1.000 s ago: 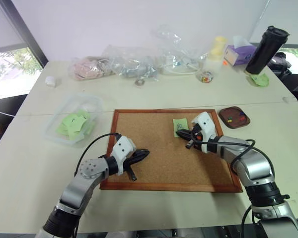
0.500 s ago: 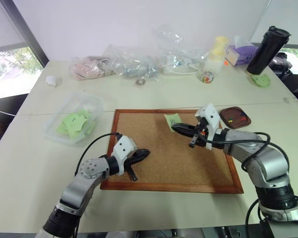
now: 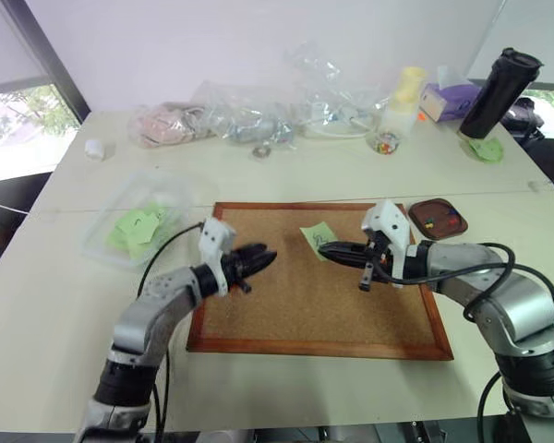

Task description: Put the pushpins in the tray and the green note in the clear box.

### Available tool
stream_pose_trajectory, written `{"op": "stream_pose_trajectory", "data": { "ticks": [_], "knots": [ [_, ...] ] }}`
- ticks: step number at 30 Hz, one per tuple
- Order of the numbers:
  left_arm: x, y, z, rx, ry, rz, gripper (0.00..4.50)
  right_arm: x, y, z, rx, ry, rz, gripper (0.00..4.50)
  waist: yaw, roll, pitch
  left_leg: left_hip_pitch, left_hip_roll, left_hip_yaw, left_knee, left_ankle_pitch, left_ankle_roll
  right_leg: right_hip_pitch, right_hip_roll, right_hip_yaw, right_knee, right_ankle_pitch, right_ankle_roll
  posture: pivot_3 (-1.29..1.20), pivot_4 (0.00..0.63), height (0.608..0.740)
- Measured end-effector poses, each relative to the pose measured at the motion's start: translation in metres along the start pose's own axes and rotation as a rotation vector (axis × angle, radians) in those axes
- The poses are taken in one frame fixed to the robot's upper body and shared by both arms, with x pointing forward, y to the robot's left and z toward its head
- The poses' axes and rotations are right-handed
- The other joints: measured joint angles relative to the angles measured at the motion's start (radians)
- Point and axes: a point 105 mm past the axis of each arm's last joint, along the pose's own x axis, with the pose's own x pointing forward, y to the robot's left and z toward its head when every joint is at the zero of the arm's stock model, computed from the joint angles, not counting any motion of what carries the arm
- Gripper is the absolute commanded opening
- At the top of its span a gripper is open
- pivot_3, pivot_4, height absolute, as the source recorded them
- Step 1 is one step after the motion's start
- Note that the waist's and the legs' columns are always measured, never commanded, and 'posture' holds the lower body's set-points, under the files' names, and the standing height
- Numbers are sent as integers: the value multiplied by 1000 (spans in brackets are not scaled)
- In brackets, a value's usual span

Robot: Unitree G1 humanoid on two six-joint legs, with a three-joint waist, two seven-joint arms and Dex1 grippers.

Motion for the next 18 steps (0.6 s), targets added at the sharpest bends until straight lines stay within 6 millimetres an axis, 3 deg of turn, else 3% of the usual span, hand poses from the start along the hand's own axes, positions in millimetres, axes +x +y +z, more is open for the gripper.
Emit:
{"op": "stream_pose_trajectory", "data": {
  "ticks": [3,12,18],
  "knots": [
    [2,-1,5,-140,-22,-28,3047,-1,0,4,-42,-2,3,0,-2,0,0,0,0,0,0,0,0,0,0,0,0,0,0,0,150,740],
    [22,-14,-8,-492,7,-111,3047,-2,1,15,-117,-13,19,0,1,-3,2,0,0,0,0,0,0,0,0,0,0,0,0,0,150,740],
    [29,-14,-14,-622,1,-109,3047,-2,2,18,-136,-10,27,0,2,-4,3,0,0,0,1,0,0,0,0,0,0,0,0,0,150,740]
  ]
}}
